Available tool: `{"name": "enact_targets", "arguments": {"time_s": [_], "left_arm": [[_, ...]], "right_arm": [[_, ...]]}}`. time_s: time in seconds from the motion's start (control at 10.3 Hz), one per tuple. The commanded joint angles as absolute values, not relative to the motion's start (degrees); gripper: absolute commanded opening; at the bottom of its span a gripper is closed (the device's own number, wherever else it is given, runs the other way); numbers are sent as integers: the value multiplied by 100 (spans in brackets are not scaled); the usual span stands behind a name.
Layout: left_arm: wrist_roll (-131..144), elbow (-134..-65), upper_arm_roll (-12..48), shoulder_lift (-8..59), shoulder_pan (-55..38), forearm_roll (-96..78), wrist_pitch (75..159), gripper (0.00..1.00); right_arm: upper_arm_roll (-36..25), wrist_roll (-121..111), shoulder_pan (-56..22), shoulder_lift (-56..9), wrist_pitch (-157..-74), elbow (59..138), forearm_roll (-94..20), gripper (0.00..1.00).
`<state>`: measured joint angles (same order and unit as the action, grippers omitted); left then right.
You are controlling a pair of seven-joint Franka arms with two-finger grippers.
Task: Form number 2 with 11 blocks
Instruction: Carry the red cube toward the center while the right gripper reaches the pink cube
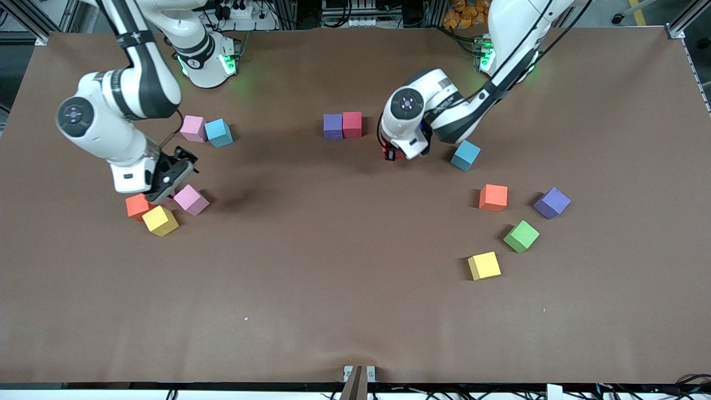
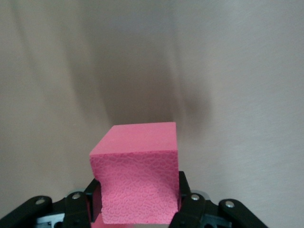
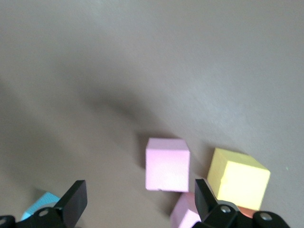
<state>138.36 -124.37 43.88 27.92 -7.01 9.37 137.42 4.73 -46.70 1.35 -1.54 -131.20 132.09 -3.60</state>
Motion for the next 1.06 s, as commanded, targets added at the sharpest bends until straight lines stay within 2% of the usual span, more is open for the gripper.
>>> {"name": "enact_targets", "arguments": {"time_s": [0.0,0.1,0.48,0.68,0.97], "left_arm": [[14114,-12990,4614,2294,-641,870,14105,44],[14194,-13086,4623,2329,-685,870,14307,44],[14203,-13219,4614,2557,-887,905,14879,44],[14194,-13193,4614,2575,-914,905,14889,43],[14352,-13070,4588,2742,-1072,905,14906,43]], "right_arm": [[562,-4894,779,-612,-13287,13167,-255,100],[562,-5104,800,-789,-13602,13192,-281,100],[615,-4984,713,-1221,-13667,13219,-667,100],[615,-4861,694,-1283,-13693,13245,-685,100],[624,-4869,694,-1643,-14185,13271,-686,100]]}}
